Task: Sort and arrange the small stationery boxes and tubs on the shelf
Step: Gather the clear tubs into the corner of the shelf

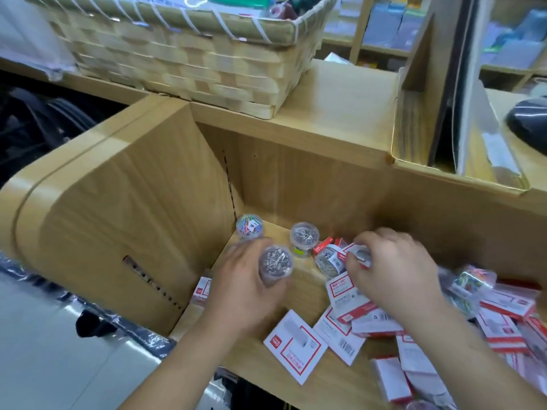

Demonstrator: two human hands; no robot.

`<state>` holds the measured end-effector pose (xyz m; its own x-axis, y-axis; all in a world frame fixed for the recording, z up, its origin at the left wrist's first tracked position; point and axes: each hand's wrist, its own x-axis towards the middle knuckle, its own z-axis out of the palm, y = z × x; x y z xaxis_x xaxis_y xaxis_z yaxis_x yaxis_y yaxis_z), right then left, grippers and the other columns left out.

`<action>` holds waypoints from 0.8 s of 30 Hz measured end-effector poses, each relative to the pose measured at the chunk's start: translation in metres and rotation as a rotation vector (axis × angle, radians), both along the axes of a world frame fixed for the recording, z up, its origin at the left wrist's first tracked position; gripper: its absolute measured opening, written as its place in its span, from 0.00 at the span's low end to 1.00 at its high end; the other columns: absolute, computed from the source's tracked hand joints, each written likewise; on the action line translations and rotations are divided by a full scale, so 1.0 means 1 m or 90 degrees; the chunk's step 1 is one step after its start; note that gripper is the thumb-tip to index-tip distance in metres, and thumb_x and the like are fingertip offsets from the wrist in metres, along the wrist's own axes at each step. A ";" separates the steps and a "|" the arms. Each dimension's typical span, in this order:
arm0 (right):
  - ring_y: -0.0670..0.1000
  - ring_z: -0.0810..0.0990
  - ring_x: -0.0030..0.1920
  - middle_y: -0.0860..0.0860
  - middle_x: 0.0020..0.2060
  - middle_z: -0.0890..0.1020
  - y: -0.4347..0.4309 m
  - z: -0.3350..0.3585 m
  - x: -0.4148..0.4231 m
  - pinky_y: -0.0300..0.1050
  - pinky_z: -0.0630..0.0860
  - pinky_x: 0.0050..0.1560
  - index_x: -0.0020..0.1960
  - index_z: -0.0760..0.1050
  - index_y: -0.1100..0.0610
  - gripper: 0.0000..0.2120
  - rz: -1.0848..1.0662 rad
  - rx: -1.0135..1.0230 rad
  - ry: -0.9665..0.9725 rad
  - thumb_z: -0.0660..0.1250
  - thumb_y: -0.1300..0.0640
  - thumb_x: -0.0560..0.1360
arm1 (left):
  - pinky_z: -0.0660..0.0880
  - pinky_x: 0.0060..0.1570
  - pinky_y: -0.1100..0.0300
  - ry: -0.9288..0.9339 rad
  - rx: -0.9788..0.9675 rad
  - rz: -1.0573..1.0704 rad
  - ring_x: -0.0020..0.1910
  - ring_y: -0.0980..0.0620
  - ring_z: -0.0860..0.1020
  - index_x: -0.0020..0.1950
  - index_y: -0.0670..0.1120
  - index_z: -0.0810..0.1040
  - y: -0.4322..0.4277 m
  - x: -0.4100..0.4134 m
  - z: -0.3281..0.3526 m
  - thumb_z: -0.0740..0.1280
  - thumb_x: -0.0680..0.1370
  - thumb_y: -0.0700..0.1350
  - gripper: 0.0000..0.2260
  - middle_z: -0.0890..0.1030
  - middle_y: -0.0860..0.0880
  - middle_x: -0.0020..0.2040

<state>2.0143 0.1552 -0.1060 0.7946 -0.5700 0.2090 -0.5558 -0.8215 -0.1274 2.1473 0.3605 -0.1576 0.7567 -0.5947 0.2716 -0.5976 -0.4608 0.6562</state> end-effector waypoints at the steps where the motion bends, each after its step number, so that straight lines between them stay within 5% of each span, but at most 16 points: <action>1: 0.57 0.80 0.48 0.49 0.45 0.82 0.006 0.001 0.011 0.50 0.78 0.46 0.51 0.82 0.49 0.11 0.033 0.011 -0.017 0.70 0.47 0.71 | 0.76 0.53 0.58 0.010 -0.010 0.022 0.54 0.57 0.76 0.60 0.53 0.79 0.010 0.001 0.000 0.78 0.67 0.55 0.23 0.81 0.59 0.52; 8: 0.56 0.78 0.55 0.50 0.51 0.80 0.037 -0.018 0.088 0.46 0.70 0.49 0.55 0.77 0.48 0.12 0.104 0.035 0.141 0.62 0.43 0.78 | 0.74 0.52 0.62 0.054 -0.005 0.090 0.53 0.59 0.75 0.62 0.57 0.78 0.053 -0.006 -0.002 0.76 0.66 0.59 0.25 0.81 0.61 0.51; 12: 0.55 0.78 0.56 0.49 0.51 0.81 0.047 -0.028 0.101 0.45 0.71 0.46 0.56 0.81 0.47 0.11 0.180 0.060 0.129 0.63 0.47 0.79 | 0.76 0.52 0.55 -0.019 0.061 0.105 0.54 0.53 0.76 0.61 0.56 0.78 0.070 -0.002 -0.010 0.76 0.69 0.55 0.22 0.80 0.60 0.53; 17: 0.49 0.71 0.73 0.47 0.68 0.78 0.045 -0.024 0.094 0.51 0.72 0.69 0.67 0.77 0.47 0.20 0.301 0.275 0.087 0.67 0.50 0.75 | 0.80 0.50 0.49 -0.110 0.127 0.103 0.56 0.44 0.77 0.62 0.48 0.77 0.069 0.005 -0.016 0.74 0.73 0.51 0.19 0.77 0.49 0.62; 21: 0.52 0.81 0.56 0.44 0.51 0.83 0.019 -0.012 0.055 0.50 0.80 0.52 0.54 0.82 0.48 0.11 0.157 0.155 -0.047 0.69 0.47 0.73 | 0.80 0.52 0.49 -0.198 0.153 0.107 0.61 0.43 0.74 0.60 0.46 0.80 0.067 0.004 -0.007 0.74 0.72 0.46 0.17 0.75 0.46 0.67; 24: 0.59 0.81 0.49 0.49 0.46 0.82 0.001 0.001 0.021 0.49 0.77 0.45 0.50 0.83 0.47 0.08 0.038 0.055 0.000 0.71 0.46 0.73 | 0.76 0.58 0.51 -0.201 0.078 0.030 0.62 0.45 0.74 0.60 0.46 0.81 0.042 -0.006 0.003 0.73 0.73 0.45 0.16 0.77 0.47 0.65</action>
